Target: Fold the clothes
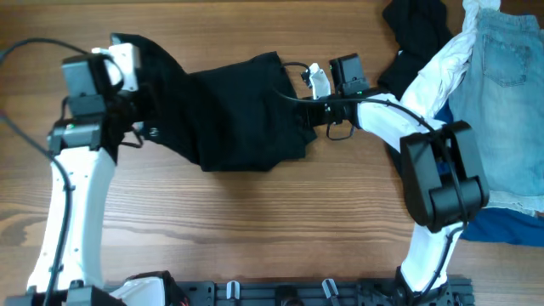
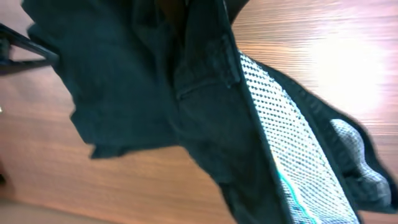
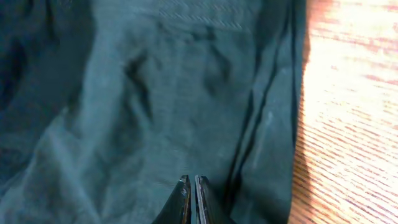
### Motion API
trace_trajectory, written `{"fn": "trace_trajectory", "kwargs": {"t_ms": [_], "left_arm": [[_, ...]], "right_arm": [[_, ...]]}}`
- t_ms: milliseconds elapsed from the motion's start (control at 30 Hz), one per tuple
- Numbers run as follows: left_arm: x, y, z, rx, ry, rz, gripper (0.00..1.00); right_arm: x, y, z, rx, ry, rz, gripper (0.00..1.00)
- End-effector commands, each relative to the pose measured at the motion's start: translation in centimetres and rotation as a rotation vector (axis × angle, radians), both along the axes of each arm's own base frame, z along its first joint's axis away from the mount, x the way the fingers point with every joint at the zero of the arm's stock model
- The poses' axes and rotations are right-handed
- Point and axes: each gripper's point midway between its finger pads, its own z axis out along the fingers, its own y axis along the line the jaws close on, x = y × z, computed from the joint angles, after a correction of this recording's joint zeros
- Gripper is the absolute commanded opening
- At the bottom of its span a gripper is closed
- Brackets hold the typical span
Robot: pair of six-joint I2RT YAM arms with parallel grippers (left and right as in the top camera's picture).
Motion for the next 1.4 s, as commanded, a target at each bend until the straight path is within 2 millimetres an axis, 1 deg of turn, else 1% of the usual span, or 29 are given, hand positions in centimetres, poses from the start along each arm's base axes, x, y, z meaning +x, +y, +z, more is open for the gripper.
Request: {"fn": "trace_trajectory", "kwargs": {"t_ms": [0, 100, 233, 300, 400, 567, 700, 733, 767, 800, 833, 867, 1000, 1067, 1167, 1233, 1267, 1333, 1367], "left_arm": [[0.8, -4.5, -0.3, -0.064, 0.016, -0.094, 0.04], [1.3, -7.0, -1.7, -0.127, 0.063, -0.083, 0.04], [1.9, -10.2, -4.8, -0.183, 0.147, -0.082, 0.04], [2.3, -11.6, -6.1, -0.194, 0.169, -0.093, 0.04], [3.1, -13.5, -7.6, -0.224, 0.181, -0.097, 0.04], [3.8, -17.2, -8.2, -0.29, 0.159, -0.154, 0.04], [3.7, -19.6, -8.0, -0.292, 0.132, -0.208, 0.04], [3.6, -20.0, -7.9, -0.291, 0.128, -0.217, 0.05], [3.5, -20.4, -7.9, -0.291, 0.125, -0.226, 0.11], [3.4, -20.7, -7.8, -0.29, 0.124, -0.234, 0.25], [3.3, -20.9, -7.9, -0.284, 0.123, -0.234, 0.83], [3.3, -20.9, -7.9, -0.275, 0.121, -0.23, 1.0], [3.3, -20.6, -8.2, -0.255, 0.122, -0.214, 1.0], [3.4, -20.5, -8.2, -0.255, 0.122, -0.211, 1.0], [3.4, -20.5, -8.2, -0.254, 0.124, -0.211, 1.0], [3.3, -20.5, -8.3, -0.254, 0.126, -0.211, 1.0], [3.3, -20.4, -8.3, -0.252, 0.127, -0.208, 1.0], [3.3, -20.4, -8.3, -0.251, 0.128, -0.208, 1.0], [3.3, -20.4, -8.3, -0.251, 0.128, -0.208, 1.0]], "right_arm": [[-0.3, -0.5, -1.5, -0.008, 0.036, -0.016, 0.04], [0.0, -0.7, -1.7, -0.02, 0.045, -0.048, 0.04], [0.1, -0.9, -1.8, -0.03, 0.05, -0.065, 0.04], [0.1, -0.9, -1.8, -0.03, 0.05, -0.065, 0.04], [0.1, -0.9, -1.8, -0.03, 0.049, -0.065, 0.04], [0.1, -0.9, -1.8, -0.03, 0.051, -0.067, 0.04], [0.1, -0.9, -1.8, -0.03, 0.052, -0.067, 0.04], [0.1, -0.9, -1.8, -0.03, 0.052, -0.067, 0.04], [0.1, -0.9, -1.8, -0.03, 0.051, -0.067, 0.04], [0.1, -0.9, -1.8, -0.03, 0.051, -0.067, 0.04], [0.1, -0.9, -1.8, -0.03, 0.052, -0.067, 0.04], [0.1, -0.9, -1.8, -0.03, 0.052, -0.067, 0.04], [0.5, -1.0, -1.6, -0.024, 0.036, -0.071, 0.04], [1.1, -1.3, -0.9, -0.012, 0.029, -0.098, 0.04], [2.7, -3.0, 2.0, 0.018, -0.022, -0.162, 0.04], [3.6, -4.3, 4.5, 0.032, -0.074, -0.192, 0.07], [4.0, -4.9, 5.9, 0.04, -0.103, -0.207, 0.09], [4.5, -6.2, 8.3, 0.05, -0.155, -0.231, 0.17], [4.7, -7.1, 9.9, 0.055, -0.187, -0.246, 0.24]]}}
